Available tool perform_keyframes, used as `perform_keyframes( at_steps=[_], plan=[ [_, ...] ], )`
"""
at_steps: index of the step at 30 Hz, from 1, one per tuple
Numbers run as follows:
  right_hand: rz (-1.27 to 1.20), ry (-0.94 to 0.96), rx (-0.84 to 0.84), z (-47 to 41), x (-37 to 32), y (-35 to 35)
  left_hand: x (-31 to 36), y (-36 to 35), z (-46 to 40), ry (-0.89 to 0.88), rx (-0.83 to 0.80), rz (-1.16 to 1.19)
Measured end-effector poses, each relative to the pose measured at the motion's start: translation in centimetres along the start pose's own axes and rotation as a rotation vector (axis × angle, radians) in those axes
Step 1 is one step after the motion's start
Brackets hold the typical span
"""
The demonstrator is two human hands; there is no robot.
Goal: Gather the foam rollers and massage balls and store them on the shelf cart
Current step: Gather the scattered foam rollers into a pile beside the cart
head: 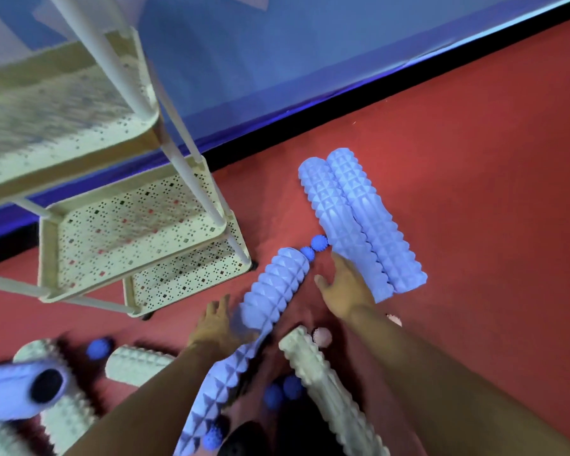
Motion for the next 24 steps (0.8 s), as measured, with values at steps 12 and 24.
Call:
perform_keyframes(
  at_steps=[12,24],
  plan=[
    [-0.102,0.013,-0.157,3.4,-1.6,-7.3,-1.6,-2.3,0.6,0.013,-0.098,0.079],
    [-0.512,-0.155,-0.29,3.3,-1.3,-0.7,9.7,3.7,4.7,-0.169,-0.255,0.948]
  ],
)
Point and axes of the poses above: each hand's wrist, its own z-axis away from the middle knuckle, its own y-axis out of the back of the hand, x = y × z, the point moved 6 cm from there along -z, towards the middle knuckle, and after that the axes turned 3 degrees about y, right-handed, at the moved point
